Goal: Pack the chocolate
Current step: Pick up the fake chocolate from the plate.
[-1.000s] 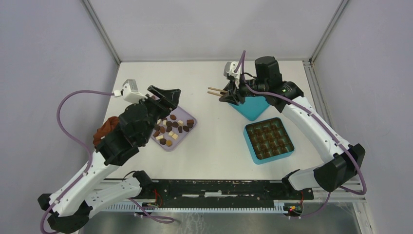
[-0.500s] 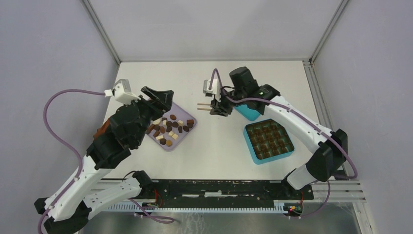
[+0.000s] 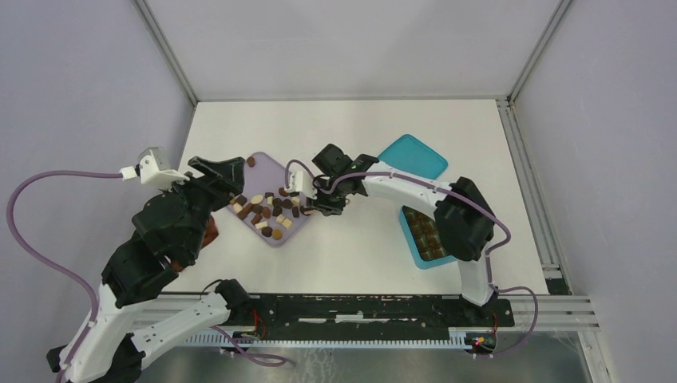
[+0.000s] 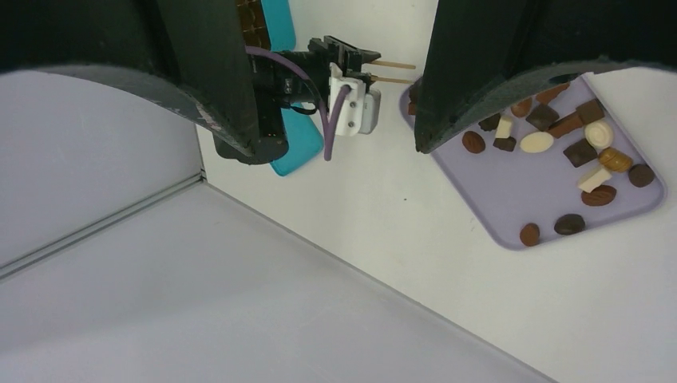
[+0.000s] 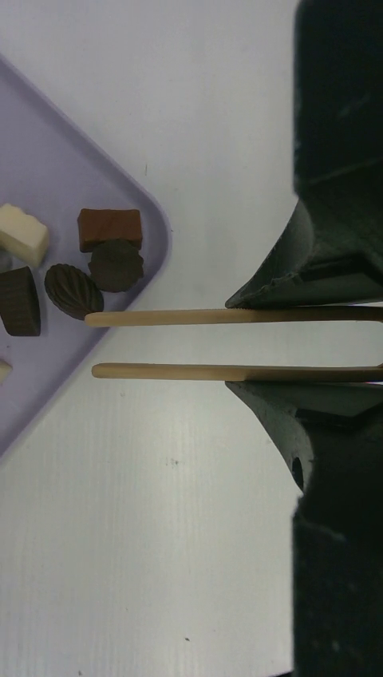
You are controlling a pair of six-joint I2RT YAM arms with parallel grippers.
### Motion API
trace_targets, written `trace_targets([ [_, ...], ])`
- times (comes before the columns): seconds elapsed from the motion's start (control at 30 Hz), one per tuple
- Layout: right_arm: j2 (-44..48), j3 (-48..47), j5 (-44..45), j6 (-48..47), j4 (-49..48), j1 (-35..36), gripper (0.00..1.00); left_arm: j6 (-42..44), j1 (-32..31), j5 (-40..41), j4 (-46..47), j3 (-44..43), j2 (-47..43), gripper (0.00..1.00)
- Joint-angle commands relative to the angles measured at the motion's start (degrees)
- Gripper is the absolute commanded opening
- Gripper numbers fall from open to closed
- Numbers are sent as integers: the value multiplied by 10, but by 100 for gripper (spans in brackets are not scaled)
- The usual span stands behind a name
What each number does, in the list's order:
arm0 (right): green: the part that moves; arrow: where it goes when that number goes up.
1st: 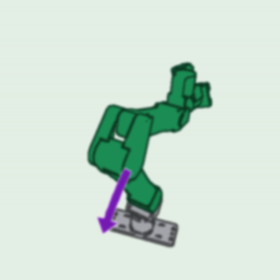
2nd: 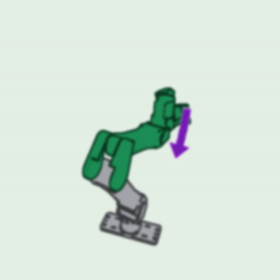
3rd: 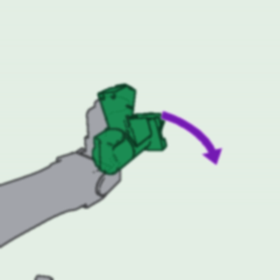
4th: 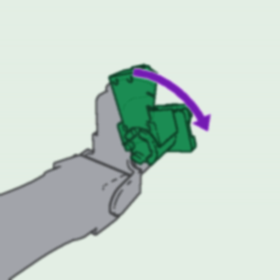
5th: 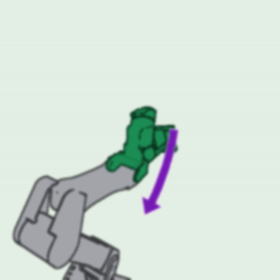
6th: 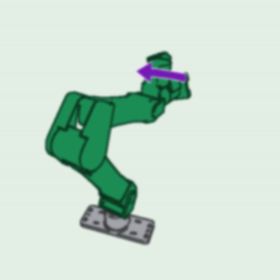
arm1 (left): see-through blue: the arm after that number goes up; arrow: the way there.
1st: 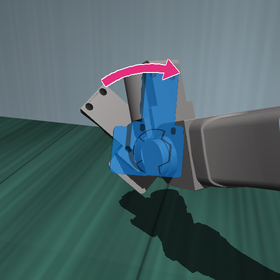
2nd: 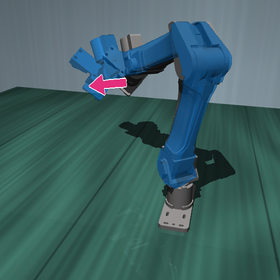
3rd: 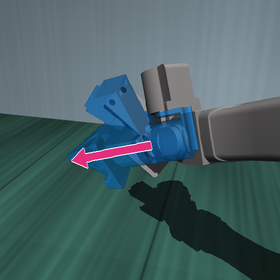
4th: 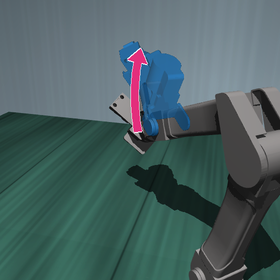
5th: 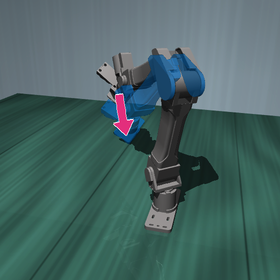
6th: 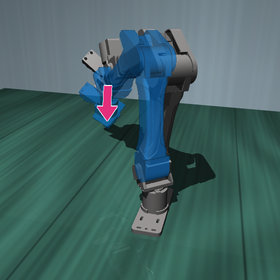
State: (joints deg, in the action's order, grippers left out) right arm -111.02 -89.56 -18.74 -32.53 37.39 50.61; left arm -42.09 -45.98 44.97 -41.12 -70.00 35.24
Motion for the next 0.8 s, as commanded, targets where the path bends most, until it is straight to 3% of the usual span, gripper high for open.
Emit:
trace_targets([
  [0.0,-43,-71,51,26,4,4,37,7,2,28,-29,3,-6,77],
  [0.77,-142,-133,137,74,14,28,40,-10,2,57,-46,25,-62,76],
])
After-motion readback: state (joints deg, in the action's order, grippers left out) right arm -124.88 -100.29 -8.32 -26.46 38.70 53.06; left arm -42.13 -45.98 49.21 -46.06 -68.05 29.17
